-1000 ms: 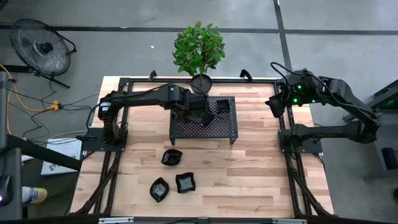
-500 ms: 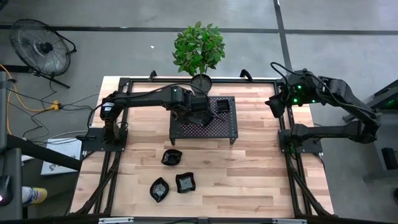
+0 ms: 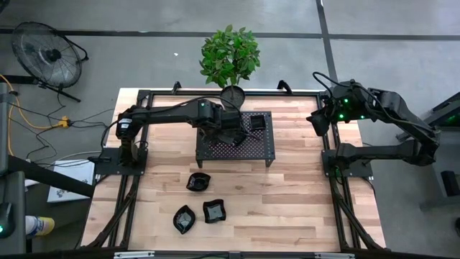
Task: Pick & Place Mini shaped plates
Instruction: Stack the black distorted square plate on top of the other black distorted square plates on the shelf, then stack the black leaf-shaped plate on top of the other black leaf-shaped plates on the shelf
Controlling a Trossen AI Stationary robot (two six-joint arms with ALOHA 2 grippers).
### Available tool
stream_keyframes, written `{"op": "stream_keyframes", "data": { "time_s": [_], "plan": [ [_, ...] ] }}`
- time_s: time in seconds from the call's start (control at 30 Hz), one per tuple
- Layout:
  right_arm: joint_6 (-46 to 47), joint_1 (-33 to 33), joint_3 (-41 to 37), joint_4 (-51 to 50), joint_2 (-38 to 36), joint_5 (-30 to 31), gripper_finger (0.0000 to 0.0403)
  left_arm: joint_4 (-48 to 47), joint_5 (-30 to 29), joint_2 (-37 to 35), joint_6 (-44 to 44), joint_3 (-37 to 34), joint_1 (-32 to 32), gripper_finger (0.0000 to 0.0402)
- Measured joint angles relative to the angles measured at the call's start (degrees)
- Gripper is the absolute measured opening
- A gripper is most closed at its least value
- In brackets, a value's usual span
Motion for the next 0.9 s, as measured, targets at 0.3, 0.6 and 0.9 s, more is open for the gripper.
{"op": "stream_keyframes", "data": {
  "time_s": [0.3, 0.6, 0.9],
  "plan": [
    [0.0, 0.0, 0.0, 0.0, 0.0, 0.0, 0.0154, -1.8, 1.0, 0.0, -0.2, 1.2, 0.0, 0.0133],
    [0.0, 0.0, 0.0, 0.0, 0.0, -0.5, 0.0154, -5.0, 1.8, -0.1, -3.7, 6.6, -0.1, 0.0133],
    [0.2, 0.0, 0.0, 0.0, 0.0, -2.9, 0.0154, -6.4, 3.1, -0.6, -12.1, 8.0, -4.0, 0.0134]
  ]
}}
